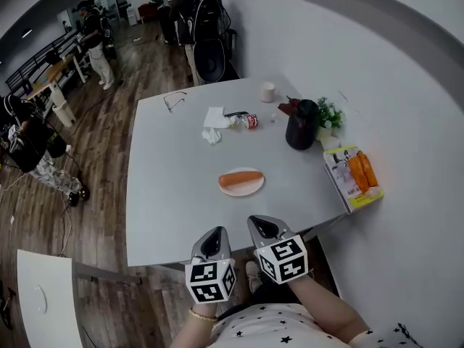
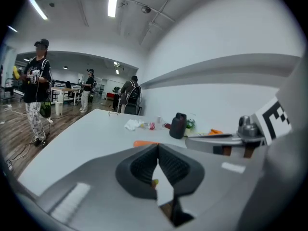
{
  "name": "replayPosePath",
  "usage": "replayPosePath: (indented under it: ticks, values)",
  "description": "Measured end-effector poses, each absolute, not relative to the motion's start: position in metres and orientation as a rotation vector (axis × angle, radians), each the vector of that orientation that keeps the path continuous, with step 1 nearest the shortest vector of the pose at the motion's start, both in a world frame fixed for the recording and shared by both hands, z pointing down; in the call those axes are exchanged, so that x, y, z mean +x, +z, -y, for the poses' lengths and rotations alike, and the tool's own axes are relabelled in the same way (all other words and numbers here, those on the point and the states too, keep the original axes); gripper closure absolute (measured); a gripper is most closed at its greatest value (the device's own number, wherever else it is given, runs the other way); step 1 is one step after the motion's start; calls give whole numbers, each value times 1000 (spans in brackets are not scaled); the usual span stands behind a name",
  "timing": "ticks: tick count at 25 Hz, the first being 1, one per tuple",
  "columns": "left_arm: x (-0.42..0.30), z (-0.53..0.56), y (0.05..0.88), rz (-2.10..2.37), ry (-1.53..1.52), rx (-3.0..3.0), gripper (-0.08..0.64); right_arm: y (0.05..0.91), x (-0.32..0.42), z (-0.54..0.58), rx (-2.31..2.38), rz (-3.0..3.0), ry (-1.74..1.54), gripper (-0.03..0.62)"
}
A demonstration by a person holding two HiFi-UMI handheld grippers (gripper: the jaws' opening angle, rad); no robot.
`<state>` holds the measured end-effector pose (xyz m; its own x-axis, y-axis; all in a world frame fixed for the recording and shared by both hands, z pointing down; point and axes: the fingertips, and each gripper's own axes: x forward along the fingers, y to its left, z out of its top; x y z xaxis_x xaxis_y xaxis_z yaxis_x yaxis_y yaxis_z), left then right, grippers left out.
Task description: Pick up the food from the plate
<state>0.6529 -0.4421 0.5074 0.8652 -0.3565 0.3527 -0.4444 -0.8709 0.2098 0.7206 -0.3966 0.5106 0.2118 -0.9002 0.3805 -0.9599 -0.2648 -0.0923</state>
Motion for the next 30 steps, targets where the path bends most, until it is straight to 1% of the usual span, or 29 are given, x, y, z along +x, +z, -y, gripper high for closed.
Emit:
replayPosePath:
  ticks: [4,9,10,11,14,16,20,21,23,26,30]
  values:
    - [708,488,513,633,448,2758,552,521,772,453,2076,1834,440,593]
    - [758,527,532,627,466,2712,552,578,820,501,1523,1779,333,591]
    - [764,531,535,626,472,2699,552,593,825,506,1400,1762,328,492]
    - [769,535,539,628,480,2691,552,608,829,510,1287,1742,323,411]
    - [782,545,548,650,510,2672,552,640,839,529,1057,1697,292,339]
    - [786,549,552,666,519,2655,552,655,843,544,962,1689,275,321]
    - [789,553,559,697,537,2631,552,681,853,562,806,1642,264,316]
    - [788,555,560,708,542,2624,552,687,854,565,769,1632,269,326]
    - [787,556,564,727,549,2610,552,695,855,567,708,1643,303,377]
    - [786,554,568,745,557,2599,552,696,854,567,680,1694,364,377]
    - [787,554,569,768,558,2597,552,694,854,570,706,1721,350,379]
